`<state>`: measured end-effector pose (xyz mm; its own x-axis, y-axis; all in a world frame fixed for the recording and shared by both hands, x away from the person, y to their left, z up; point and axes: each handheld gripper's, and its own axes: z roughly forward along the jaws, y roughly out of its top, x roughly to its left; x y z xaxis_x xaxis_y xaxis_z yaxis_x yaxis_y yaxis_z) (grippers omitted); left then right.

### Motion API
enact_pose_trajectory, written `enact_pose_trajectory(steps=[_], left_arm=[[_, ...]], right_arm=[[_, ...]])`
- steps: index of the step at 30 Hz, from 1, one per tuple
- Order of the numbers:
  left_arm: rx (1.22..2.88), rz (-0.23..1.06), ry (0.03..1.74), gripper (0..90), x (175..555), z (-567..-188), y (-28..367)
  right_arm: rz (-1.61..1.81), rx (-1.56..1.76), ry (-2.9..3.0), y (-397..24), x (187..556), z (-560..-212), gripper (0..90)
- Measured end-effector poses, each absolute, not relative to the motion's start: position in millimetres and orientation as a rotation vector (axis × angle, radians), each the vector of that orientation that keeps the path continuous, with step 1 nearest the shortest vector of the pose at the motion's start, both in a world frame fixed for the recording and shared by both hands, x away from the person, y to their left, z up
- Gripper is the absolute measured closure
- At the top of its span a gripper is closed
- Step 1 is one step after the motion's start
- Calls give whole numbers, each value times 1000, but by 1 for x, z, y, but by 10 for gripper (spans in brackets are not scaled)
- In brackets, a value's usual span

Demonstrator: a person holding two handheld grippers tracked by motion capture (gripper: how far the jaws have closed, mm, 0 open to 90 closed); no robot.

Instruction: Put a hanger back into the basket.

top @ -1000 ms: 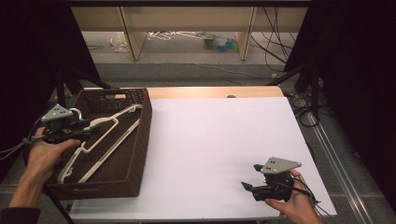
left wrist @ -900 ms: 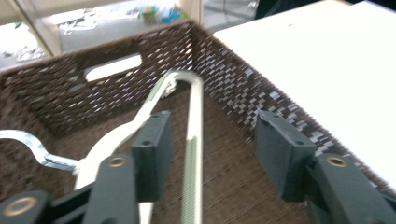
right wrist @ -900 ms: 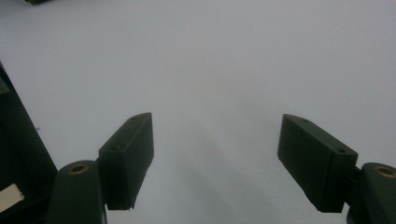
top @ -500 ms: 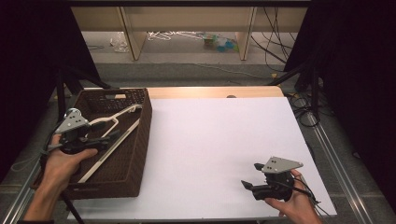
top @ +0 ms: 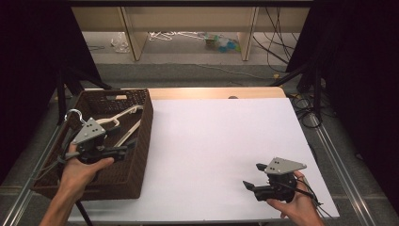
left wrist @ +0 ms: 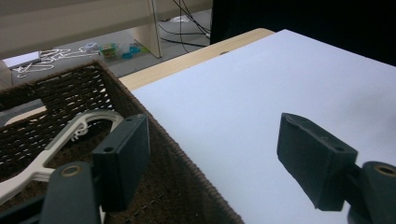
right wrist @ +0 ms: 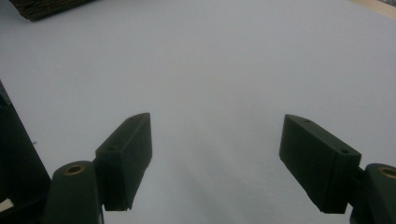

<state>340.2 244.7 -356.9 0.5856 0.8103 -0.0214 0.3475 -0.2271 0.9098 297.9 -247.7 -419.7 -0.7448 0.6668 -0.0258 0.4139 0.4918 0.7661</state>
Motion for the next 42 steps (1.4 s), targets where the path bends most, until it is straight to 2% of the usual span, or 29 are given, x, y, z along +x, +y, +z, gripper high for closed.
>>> enact_pose_trajectory(steps=[4, 18, 42], left_arm=[[1813, 569, 947, 207, 339, -360, 236], [1780, 554, 896, 171, 329, -368, 214], [1788, 565, 771, 162, 282, -396, 172]], right_arm=[[1117, 912, 2412, -248, 298, -420, 265], [1145, 895, 2400, -248, 300, -423, 262], [1240, 893, 2355, -246, 300, -420, 238]])
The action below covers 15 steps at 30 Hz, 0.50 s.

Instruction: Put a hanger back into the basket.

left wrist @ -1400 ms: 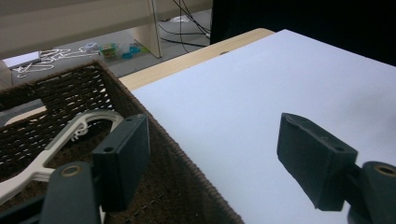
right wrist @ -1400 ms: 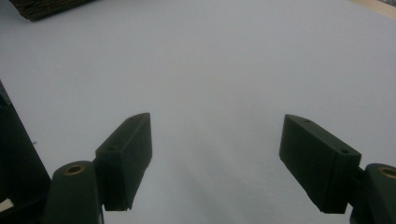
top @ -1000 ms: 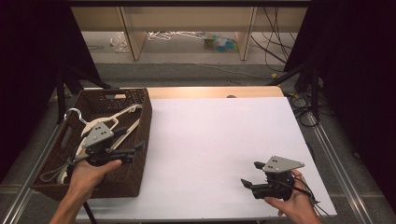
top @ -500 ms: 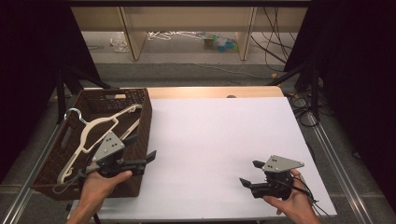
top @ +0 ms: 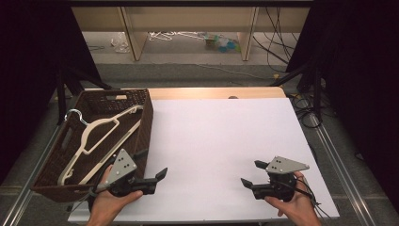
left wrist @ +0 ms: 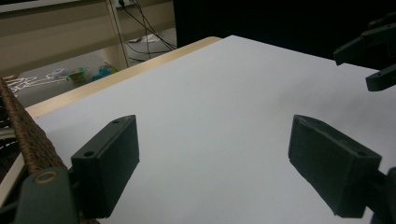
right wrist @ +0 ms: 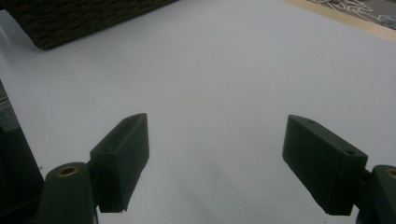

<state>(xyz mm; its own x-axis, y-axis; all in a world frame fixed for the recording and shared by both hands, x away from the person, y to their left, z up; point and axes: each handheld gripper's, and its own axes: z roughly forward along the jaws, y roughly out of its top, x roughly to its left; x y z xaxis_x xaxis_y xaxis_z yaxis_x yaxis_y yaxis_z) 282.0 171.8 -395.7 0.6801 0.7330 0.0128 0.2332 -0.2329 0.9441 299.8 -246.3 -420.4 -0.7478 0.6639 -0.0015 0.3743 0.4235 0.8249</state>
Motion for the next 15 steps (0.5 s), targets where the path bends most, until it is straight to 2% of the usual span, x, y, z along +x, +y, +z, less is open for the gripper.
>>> enact_pose_trajectory(steps=[15], left_arm=[[1778, 576, 741, 160, 266, -421, 172]], right_arm=[[1308, 879, 2299, -245, 294, -422, 203]])
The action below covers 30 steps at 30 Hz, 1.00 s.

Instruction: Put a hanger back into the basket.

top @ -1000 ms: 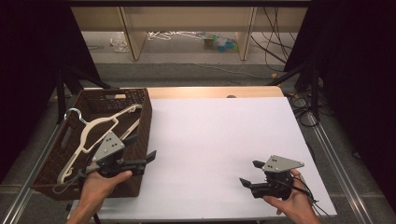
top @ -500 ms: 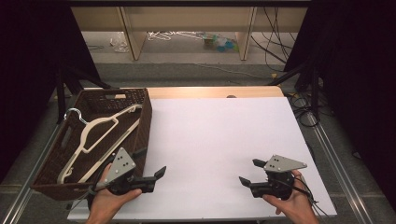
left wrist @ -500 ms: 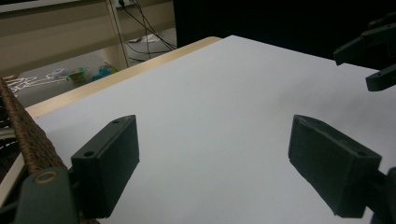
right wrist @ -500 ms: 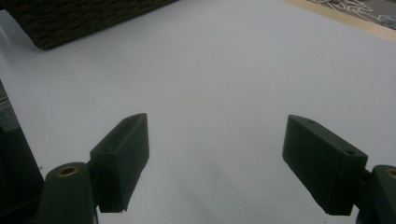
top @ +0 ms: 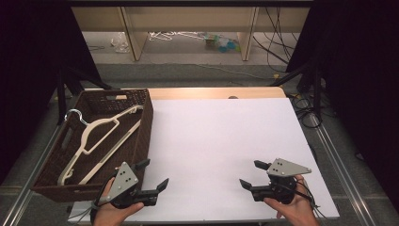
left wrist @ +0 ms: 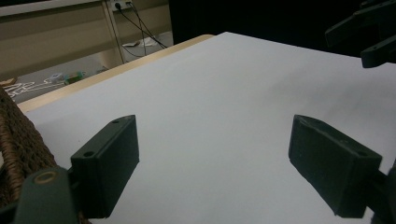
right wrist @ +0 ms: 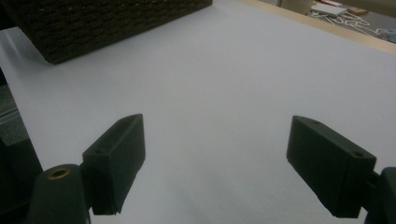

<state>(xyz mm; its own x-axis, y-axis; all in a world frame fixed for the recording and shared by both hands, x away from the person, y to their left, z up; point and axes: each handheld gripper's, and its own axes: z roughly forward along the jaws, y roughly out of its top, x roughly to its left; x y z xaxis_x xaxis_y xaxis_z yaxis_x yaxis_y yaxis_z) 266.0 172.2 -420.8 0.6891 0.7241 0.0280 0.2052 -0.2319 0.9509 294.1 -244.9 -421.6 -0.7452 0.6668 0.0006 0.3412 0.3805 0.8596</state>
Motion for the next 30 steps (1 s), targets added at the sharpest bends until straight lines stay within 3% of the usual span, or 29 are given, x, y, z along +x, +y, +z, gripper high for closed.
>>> enact_pose_trajectory(steps=[30], left_arm=[[1756, 573, 771, 160, 263, -429, 180]], right_arm=[[1341, 885, 2266, -249, 283, -424, 186]])
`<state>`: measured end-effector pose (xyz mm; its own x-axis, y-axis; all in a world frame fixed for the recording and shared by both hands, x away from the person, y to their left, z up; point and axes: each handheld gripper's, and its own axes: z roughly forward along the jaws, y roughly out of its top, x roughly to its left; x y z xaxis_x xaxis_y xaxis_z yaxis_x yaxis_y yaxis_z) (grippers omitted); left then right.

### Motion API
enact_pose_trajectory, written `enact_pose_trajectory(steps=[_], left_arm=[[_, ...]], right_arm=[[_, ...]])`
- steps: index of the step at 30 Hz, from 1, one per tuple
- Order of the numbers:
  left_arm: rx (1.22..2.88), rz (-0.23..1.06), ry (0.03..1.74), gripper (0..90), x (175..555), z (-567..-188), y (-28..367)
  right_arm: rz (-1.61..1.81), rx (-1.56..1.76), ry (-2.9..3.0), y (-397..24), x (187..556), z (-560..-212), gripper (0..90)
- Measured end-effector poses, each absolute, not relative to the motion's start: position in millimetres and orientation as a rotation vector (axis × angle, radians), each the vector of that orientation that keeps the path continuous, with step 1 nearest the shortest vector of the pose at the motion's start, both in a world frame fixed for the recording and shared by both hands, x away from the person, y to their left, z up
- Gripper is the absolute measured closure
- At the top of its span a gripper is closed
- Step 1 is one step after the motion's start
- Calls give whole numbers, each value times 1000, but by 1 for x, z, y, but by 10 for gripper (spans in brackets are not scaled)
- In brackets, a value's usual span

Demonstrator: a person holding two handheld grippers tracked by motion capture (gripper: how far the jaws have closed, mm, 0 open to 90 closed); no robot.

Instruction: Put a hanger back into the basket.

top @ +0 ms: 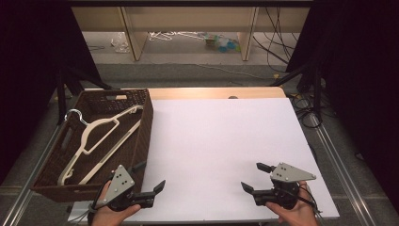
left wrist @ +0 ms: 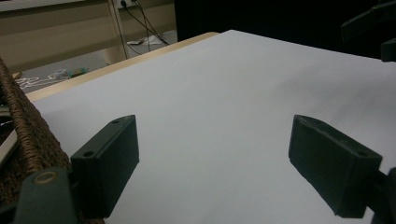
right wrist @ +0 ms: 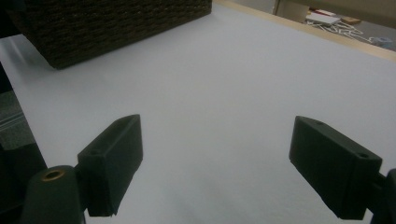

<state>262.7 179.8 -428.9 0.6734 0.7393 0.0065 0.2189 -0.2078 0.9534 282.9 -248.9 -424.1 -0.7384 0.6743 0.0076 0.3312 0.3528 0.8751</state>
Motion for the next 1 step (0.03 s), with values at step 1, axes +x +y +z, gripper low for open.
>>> enact_pose_trajectory(steps=[1], left_arm=[[1756, 574, 770, 160, 263, -429, 180]], right_arm=[[1341, 885, 2266, -249, 283, -424, 186]])
